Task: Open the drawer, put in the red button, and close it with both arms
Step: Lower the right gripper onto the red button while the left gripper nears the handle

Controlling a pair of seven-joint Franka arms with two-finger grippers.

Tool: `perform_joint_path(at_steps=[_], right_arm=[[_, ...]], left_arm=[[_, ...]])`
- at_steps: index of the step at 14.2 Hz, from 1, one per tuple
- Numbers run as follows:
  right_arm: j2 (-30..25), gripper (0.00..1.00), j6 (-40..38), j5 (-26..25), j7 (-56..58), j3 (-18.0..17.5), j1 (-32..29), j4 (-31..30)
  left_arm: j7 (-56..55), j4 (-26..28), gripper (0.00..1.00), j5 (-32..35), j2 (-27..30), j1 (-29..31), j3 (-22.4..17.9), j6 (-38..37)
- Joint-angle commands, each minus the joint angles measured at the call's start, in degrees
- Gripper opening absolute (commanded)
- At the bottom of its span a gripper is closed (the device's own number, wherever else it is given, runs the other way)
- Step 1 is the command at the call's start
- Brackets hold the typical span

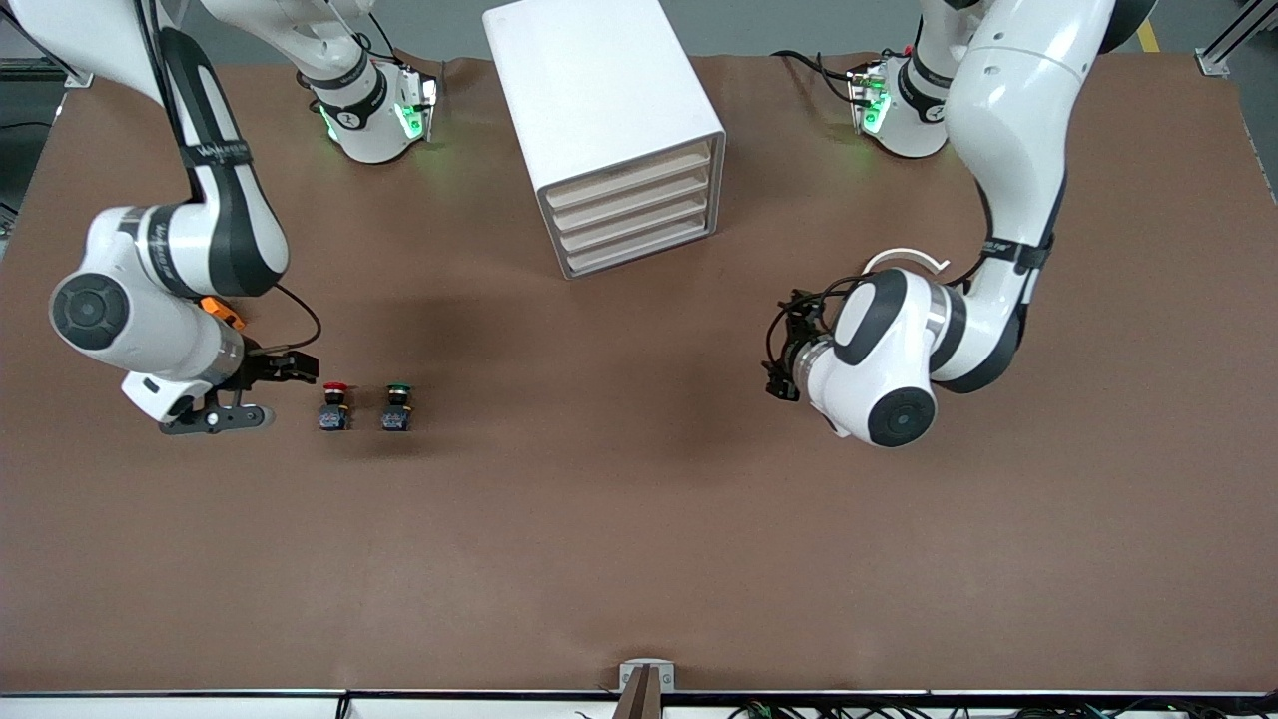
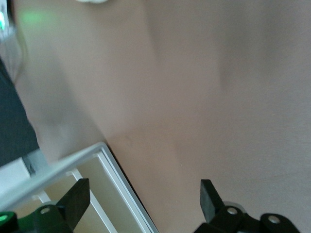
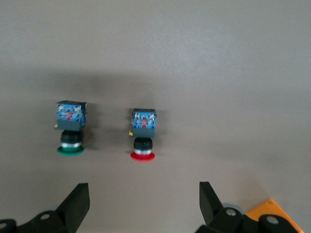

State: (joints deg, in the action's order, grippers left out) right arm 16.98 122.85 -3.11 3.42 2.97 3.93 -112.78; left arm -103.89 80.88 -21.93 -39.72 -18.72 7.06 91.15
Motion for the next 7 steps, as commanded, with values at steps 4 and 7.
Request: perform_joint_path(at_steps=[4,7], right_arm=[[7.53,1.00,8.36,-0.05,-0.26,-0.50,-1.55,0.19],[10.96,1.00,11.19,0.04,0.36,-0.50,-1.64,0.02]], left_arm=[[-11.07,-1.26,1.00,-8.72,-2.46,-3.77,-0.12,-4.65],[-12.12,-0.99,1.00,-16.37,-4.65,-5.17,-0.03,-5.81]])
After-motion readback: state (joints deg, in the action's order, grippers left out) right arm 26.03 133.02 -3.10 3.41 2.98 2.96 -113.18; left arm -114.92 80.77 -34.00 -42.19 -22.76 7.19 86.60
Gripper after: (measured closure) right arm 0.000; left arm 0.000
